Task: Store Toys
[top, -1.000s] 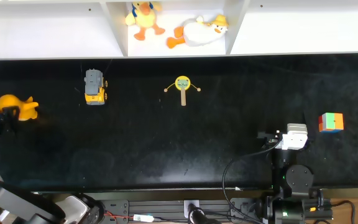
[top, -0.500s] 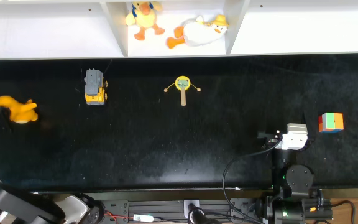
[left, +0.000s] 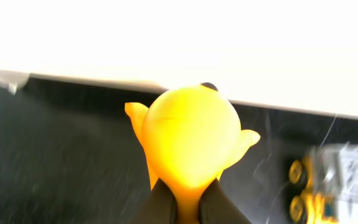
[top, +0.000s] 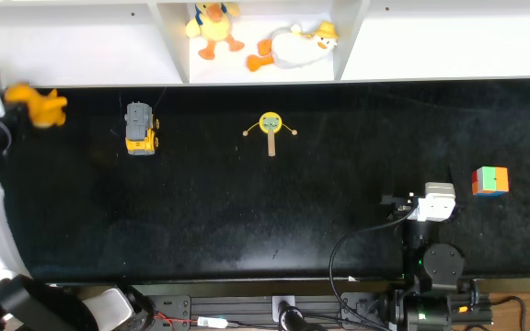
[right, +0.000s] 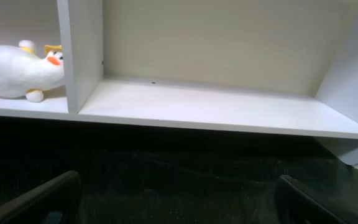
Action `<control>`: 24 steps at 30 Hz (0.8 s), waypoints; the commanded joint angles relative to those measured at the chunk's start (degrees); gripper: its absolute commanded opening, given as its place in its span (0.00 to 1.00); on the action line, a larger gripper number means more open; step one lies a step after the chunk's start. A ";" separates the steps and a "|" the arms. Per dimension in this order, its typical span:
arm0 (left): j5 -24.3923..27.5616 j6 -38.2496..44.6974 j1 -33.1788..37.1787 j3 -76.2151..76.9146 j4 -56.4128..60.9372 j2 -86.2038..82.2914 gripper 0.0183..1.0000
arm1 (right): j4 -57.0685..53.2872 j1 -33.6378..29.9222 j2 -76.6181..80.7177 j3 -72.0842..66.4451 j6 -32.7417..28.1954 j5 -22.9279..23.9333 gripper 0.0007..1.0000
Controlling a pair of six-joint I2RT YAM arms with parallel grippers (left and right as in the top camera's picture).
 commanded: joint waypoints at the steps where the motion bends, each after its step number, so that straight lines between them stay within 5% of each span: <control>1: -2.08 -7.52 -2.69 1.55 3.91 -1.29 0.04 | 0.33 -0.17 -0.42 -0.76 0.02 -0.37 1.00; 24: -2.36 -14.05 -3.58 2.29 13.66 3.19 0.06 | 0.33 -0.17 -0.42 -0.76 0.00 -0.39 0.99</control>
